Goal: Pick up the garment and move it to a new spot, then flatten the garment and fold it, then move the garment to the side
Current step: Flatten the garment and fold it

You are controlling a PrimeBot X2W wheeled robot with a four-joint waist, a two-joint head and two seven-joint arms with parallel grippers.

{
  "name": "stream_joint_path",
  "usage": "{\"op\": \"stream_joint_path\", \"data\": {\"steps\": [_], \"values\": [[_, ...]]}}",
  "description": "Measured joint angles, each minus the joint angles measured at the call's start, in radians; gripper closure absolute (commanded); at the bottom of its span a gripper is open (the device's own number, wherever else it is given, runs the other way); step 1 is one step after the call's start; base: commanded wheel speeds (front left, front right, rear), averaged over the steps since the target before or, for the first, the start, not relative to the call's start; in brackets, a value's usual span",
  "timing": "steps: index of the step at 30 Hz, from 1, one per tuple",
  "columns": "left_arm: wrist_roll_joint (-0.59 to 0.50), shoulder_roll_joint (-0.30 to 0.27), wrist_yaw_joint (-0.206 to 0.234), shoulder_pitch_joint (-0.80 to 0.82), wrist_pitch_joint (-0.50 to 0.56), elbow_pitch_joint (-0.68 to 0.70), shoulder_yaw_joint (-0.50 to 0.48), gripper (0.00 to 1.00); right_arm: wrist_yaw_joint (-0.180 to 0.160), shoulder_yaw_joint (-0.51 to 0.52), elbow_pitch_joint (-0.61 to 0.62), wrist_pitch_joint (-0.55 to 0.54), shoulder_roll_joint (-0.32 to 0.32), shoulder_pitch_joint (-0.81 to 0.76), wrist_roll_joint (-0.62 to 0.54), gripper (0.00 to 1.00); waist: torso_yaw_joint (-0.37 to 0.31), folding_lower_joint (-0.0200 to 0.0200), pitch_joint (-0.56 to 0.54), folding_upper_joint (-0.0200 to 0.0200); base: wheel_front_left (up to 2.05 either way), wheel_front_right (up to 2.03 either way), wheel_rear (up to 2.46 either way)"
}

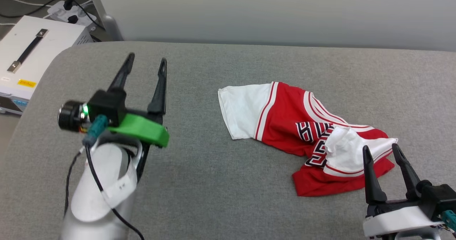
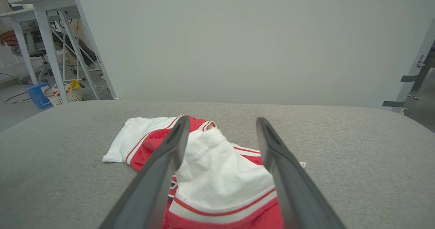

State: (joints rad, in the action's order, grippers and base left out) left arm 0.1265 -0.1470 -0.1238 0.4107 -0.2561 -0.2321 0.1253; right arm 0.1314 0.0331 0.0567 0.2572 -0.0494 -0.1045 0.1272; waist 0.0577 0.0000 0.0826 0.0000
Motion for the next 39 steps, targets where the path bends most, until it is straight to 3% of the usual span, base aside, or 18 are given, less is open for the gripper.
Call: {"op": "stream_joint_path", "data": {"steps": [6, 10, 18, 25, 39], "values": [[0.12, -0.108, -0.004, 0.292, 0.044, -0.112, 0.195, 0.0, 0.0, -0.006, 0.018, 0.0, 0.0, 0.047, 0.0, 0.0, -0.034, 0.0, 0.056, 0.0, 0.0, 0.0, 0.0], [0.254, -0.162, -0.004, 0.466, 0.183, -0.188, 0.358, 0.0, 0.0, -0.012, 0.032, 0.0, 0.0, 0.076, 0.0, 0.0, -0.059, 0.0, 0.103, 0.0, 0.0, 0.0, 0.0], [0.525, -0.211, -0.004, 0.714, 0.605, -0.332, 0.647, 0.0, 0.0, -0.018, 0.039, 0.0, 0.0, 0.133, 0.012, 0.0, -0.111, 0.0001, 0.198, 0.0, 0.0, 0.0, 0.0], [0.721, -0.238, -0.004, 0.789, 0.912, -0.416, 0.836, 0.0, 0.0, -0.028, 0.043, 0.0, 0.0, 0.173, 0.025, 0.0, -0.157, 0.0002, 0.271, 0.0, 0.0, 0.0, 0.0], [0.815, -0.286, -0.004, 0.842, 1.058, -0.461, 1.076, 0.0, 0.0, -0.028, 0.048, 0.0, 0.0, 0.212, 0.035, 0.0, -0.225, 0.0, 0.376, 0.0001, 0.0, 0.0, 0.0]]}}
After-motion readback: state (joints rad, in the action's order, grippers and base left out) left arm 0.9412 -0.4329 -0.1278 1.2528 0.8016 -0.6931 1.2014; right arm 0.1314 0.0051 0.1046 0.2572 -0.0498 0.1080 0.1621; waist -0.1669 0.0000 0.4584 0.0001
